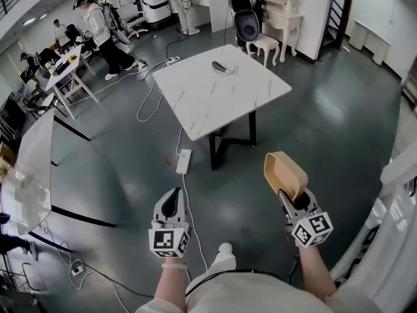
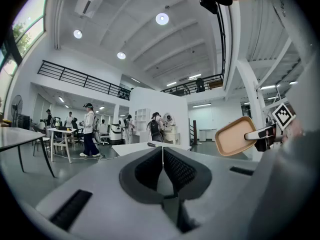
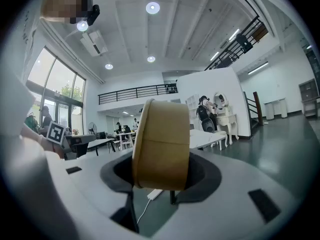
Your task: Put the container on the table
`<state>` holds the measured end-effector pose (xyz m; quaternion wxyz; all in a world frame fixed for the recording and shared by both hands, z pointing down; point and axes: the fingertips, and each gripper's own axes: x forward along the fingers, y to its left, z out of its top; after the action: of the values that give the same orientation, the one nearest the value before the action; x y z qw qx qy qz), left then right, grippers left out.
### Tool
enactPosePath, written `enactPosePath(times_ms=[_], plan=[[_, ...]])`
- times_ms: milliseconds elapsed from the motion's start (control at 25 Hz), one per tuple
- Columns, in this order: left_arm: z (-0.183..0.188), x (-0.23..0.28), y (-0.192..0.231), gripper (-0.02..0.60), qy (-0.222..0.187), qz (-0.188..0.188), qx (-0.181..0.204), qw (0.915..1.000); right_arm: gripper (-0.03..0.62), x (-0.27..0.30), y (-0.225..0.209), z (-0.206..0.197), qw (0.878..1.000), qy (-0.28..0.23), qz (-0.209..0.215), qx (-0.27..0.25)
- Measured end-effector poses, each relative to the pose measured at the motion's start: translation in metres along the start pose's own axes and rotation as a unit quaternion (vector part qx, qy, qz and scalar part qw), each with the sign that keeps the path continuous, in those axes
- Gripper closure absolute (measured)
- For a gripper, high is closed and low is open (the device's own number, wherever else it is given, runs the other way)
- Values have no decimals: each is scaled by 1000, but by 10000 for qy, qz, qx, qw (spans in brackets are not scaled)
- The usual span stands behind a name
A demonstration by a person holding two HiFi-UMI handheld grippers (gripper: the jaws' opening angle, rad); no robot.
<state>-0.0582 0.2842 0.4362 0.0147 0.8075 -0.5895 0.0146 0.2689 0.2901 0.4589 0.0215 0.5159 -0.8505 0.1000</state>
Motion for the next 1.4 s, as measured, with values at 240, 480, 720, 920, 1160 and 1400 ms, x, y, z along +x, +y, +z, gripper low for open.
enactPosePath(times_ms=[240, 480, 720, 920, 1160, 1400], plan=[[6, 35, 31, 574, -131, -100, 17, 9999, 384, 33, -1, 6, 9998, -89, -151, 24], [1, 55, 54, 574, -179, -209, -22, 9996, 384, 57, 3, -1, 9995, -97, -282, 48], [-7, 66, 66, 574, -131, -260, -156, 9995, 384, 67, 3, -3, 9993, -62, -364, 86], [-13, 69, 68, 574, -50, -281, -183, 9994, 381, 74, -4, 0, 9990, -116, -379, 223], [-12, 85, 90, 574, -97, -23, -195, 9998, 381, 107, -21, 2, 9991, -115, -319, 272], [-5, 119, 107, 574, -50, 100, -79, 9999, 381, 160, -36, 14, 9993, -141, -100, 334]])
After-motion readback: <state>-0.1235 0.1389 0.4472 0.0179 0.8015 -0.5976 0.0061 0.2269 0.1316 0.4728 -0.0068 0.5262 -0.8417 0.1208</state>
